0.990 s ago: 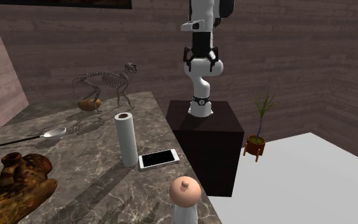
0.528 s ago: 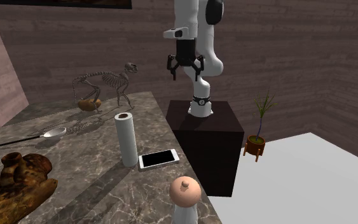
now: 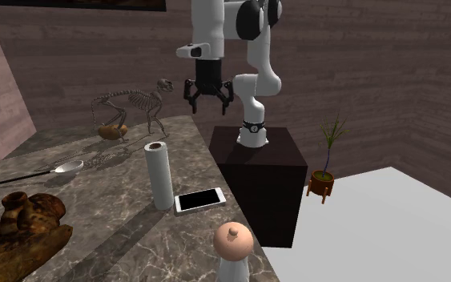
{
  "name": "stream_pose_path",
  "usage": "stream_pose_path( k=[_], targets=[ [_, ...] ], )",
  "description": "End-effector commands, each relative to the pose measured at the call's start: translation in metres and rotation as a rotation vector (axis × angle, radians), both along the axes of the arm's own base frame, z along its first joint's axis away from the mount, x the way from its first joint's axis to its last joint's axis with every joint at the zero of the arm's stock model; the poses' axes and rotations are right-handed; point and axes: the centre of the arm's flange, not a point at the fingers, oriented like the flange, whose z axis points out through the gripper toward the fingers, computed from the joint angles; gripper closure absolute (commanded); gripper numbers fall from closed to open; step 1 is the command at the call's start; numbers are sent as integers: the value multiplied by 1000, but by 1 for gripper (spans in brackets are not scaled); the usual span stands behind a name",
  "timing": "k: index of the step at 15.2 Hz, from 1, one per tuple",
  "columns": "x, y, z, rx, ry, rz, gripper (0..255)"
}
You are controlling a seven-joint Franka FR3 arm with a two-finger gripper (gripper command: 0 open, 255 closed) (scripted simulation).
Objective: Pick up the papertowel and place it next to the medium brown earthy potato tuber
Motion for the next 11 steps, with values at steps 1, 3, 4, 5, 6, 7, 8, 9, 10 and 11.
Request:
stream_pose_path(
  k=[1, 3, 4, 5, 6, 7, 8, 9, 10, 11],
  targets=[
    [17, -18, -8, -7, -3, 7, 0],
    [34, -36, -15, -12, -6, 13, 0],
    [43, -45, -18, -15, -8, 16, 0],
    [52, -53, -21, -18, -9, 19, 0],
    [60, -62, -24, -20, -10, 22, 0],
    [69, -71, -27, -23, -12, 25, 0],
    [78, -80, -30, -26, -13, 28, 0],
    [87, -89, -33, -29, -15, 31, 0],
    [96, -97, -36, -31, -16, 34, 0],
    [104, -106, -39, -34, -18, 37, 0]
  ],
)
